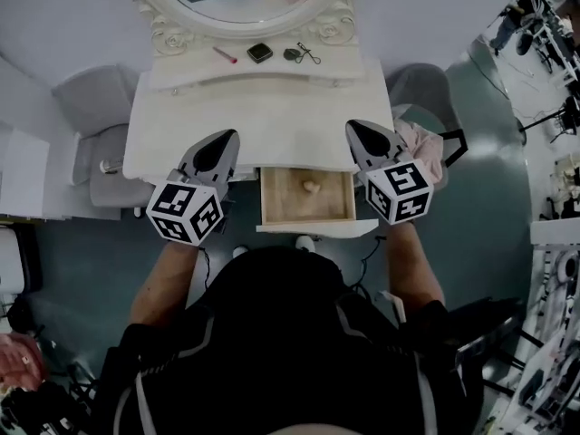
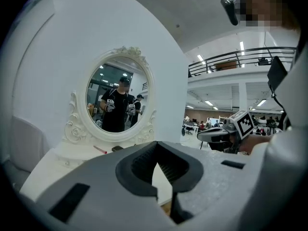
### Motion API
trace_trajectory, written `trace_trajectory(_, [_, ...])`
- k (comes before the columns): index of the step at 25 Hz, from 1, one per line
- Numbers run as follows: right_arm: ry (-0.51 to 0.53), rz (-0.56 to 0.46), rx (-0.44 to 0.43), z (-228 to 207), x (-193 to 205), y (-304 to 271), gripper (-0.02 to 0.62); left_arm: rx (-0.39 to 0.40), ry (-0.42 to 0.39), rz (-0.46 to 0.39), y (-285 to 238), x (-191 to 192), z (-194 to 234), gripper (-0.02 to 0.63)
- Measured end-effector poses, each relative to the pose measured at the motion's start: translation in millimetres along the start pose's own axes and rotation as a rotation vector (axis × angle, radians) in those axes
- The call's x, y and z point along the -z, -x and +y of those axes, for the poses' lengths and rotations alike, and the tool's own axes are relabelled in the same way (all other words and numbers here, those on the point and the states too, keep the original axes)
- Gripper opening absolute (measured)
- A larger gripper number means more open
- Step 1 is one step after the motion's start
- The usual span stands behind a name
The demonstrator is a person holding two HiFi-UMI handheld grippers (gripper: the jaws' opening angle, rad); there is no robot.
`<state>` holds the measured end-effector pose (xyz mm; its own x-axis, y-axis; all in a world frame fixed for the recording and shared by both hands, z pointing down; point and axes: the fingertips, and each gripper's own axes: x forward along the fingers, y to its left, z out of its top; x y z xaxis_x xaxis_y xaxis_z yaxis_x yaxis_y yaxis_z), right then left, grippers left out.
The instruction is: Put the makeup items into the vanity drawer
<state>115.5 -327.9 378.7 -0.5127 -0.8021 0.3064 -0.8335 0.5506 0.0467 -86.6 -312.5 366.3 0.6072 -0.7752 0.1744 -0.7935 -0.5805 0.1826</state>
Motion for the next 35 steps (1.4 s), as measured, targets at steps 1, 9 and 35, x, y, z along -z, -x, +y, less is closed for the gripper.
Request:
trace_trajectory(1, [-0.003,-0.013,-0.001,1.3,-7.7,2.4,0.006,0.003,-0.01,-0.011,2.1,-5.4,0.0,0.003])
trace_trajectory(9, [0.006,-0.077,0.056,6.4,-52.5,15.5,0.006,-0.026,-0.057,-0.082,19.0,-53.6,21.3,0.003])
trace_trajectory(35, [-0.014,-0.12,0.195,3.5,-84.0,41.0,0.005,-0.058,-0.097,-0.132,44.3,-76.3,22.3,0.003])
